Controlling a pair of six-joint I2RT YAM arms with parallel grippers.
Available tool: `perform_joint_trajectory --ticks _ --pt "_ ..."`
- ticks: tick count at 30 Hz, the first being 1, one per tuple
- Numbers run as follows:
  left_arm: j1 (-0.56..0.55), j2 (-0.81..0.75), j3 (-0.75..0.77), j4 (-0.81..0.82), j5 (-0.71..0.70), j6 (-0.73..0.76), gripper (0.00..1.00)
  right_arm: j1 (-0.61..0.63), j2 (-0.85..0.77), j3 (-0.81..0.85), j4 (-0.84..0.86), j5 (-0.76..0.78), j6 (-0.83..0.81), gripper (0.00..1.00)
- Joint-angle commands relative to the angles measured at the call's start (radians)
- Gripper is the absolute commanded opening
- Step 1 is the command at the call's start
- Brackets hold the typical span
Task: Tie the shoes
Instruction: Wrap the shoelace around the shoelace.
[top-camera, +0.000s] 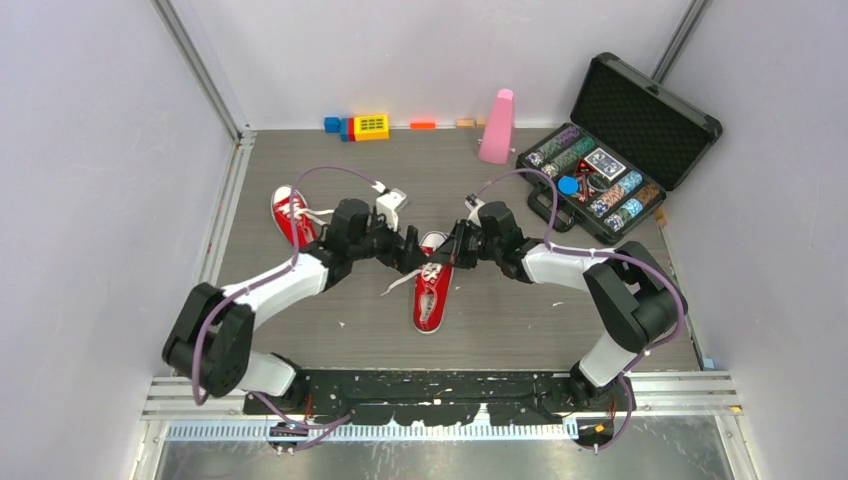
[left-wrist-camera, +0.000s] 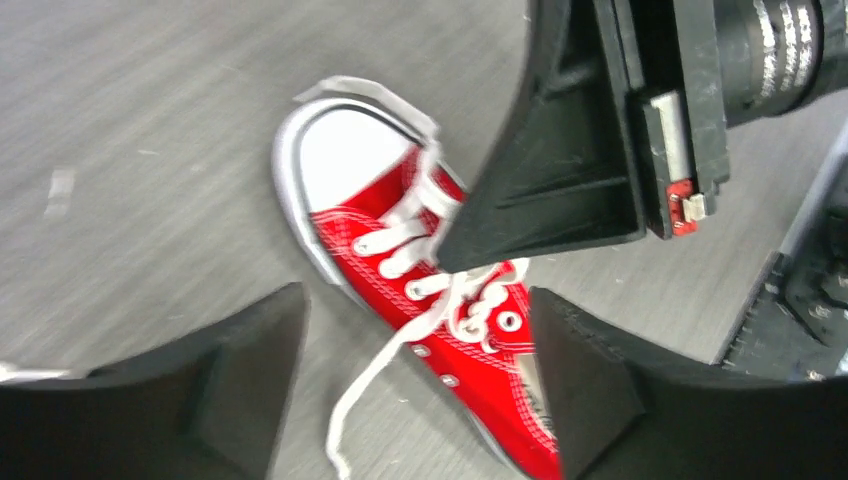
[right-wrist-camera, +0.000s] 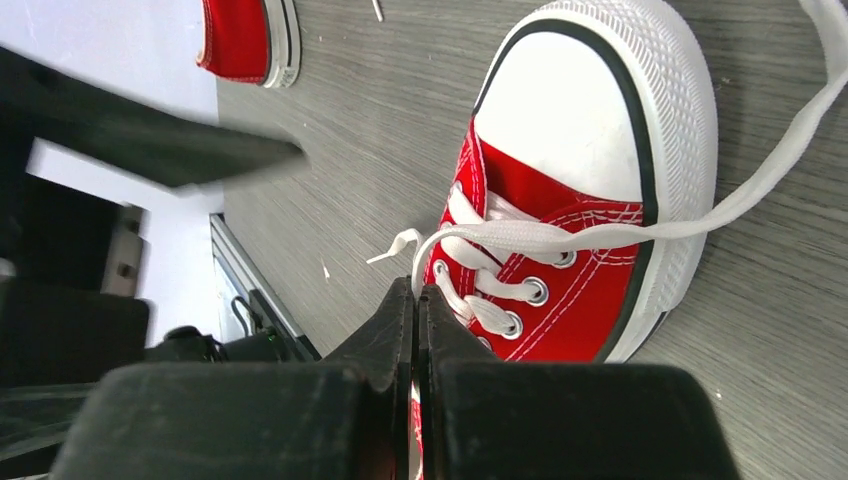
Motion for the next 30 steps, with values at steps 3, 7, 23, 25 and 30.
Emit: perform_joint_trajectory --ticks 3,7,23,25,30 --pt "0.065 -0.097 0.032 -0.083 -0.291 -0.304 1.00 0.006 -0.034 0.040 -0.016 -0.050 -0.123 0.00" --pt "0.114 0.042 0.226 -0.283 -0.076 -0.395 0.82 0.007 -0.064 0.040 -0.031 -0.064 -0.189 0.00" --pt "0.083 0.539 0.721 -0.635 0.410 -0.380 0.62 0.015 -0.091 0.017 0.022 -0.077 -0.241 0.00" --pt "0.074 0.575 0.745 -0.663 0.428 -0.366 0.61 0.016 -0.089 0.017 0.022 -0.078 -0.241 0.00" --pt "0.032 0.650 0.826 -0.722 0.454 -0.337 0.56 0.018 -0.086 0.018 0.021 -0.077 -0.240 0.00"
